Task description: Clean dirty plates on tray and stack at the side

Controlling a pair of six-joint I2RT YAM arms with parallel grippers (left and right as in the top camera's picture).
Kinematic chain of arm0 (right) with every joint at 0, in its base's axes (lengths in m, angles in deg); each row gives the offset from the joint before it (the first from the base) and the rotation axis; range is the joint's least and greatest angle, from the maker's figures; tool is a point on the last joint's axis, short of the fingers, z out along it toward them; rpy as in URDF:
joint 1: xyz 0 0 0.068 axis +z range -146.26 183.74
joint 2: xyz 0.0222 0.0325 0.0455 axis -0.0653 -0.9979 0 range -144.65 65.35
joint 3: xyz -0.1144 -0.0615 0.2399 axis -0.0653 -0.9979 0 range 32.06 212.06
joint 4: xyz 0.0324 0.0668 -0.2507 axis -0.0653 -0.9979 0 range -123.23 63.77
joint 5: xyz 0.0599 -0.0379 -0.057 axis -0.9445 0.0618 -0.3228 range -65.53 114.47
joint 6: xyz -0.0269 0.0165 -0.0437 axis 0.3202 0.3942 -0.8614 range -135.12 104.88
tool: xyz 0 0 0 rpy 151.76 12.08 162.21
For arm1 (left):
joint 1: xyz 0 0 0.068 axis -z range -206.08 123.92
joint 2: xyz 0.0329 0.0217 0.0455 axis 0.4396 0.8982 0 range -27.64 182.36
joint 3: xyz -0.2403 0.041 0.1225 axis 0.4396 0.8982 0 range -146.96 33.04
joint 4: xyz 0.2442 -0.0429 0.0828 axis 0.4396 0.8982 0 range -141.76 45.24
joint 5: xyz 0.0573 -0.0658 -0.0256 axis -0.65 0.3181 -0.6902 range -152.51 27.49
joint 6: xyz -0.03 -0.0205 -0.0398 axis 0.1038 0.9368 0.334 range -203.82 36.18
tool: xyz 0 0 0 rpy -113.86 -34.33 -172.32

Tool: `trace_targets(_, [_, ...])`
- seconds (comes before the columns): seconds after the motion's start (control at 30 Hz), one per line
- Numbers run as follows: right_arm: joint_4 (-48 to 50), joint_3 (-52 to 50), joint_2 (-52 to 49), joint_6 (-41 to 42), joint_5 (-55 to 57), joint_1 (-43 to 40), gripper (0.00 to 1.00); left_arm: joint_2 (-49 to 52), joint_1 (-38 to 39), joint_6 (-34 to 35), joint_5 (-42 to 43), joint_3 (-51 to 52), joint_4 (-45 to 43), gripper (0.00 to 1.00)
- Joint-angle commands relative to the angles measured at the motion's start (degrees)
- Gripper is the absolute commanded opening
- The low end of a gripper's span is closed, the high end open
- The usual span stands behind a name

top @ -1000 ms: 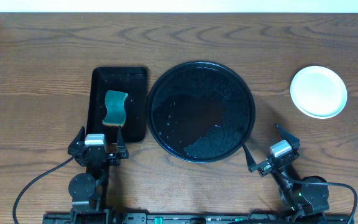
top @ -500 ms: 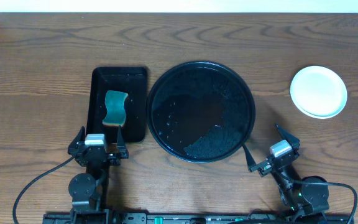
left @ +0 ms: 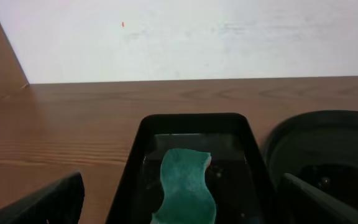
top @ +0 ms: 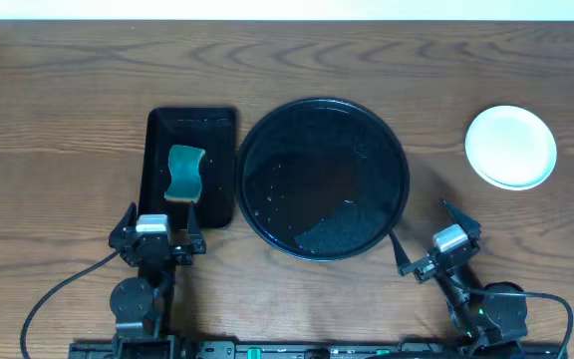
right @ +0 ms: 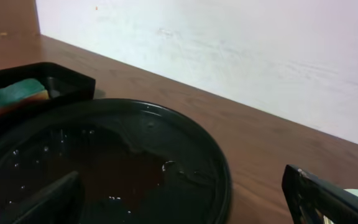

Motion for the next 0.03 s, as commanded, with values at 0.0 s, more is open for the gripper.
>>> trace_targets(0.0, [0.1,-0.3,0.3,-0.8,0.5,0.4,0.99,-0.4,-0.3,-0.3,-0.1,0.9,2.0,0.99])
